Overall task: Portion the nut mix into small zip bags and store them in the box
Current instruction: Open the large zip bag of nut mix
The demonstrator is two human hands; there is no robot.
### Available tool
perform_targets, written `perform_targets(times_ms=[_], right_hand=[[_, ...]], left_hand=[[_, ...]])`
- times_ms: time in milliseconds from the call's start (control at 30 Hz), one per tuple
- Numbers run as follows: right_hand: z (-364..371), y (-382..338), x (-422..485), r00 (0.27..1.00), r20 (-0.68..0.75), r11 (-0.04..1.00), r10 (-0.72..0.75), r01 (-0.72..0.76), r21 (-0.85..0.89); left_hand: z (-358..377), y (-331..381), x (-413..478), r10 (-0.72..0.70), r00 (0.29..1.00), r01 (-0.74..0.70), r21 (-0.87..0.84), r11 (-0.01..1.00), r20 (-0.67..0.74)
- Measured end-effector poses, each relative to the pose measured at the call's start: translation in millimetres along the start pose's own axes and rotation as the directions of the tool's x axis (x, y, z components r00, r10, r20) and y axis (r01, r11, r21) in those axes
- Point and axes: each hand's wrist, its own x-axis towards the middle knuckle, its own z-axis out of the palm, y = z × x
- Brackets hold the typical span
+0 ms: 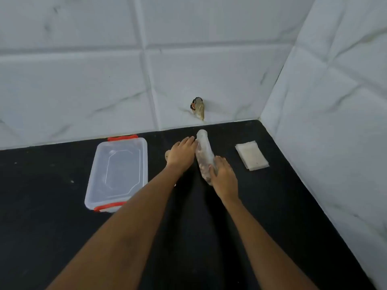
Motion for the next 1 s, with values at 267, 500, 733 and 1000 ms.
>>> perform_targets(times_ms=[267, 500, 733, 1000], right_hand=[[19, 0, 14, 0.982, -0.012, 0.962, 0.187, -0.181, 0.206], [31, 1, 14, 0.967, -0.034, 0.903, 0.251, -0.221, 0.369], [25, 3, 17, 0.96, -0.025, 0.873, 0.279, -0.243, 0.423], [-21, 11, 8, 0.949, 0.091, 0.831, 0.304, -0.31, 0.461]], left_hand=[[4, -14, 52, 0.088, 0.985, -0.061, -0.179, 0.982, 0.15], [21, -24, 89, 0.246, 0.943, -0.218, -0.142, 0.966, 0.225], [26, -28, 100, 0.263, 0.946, -0.207, -0.271, 0.94, 0.19], [0, -21, 74, 0.206, 0.962, -0.135, -0.34, 0.931, 0.182]])
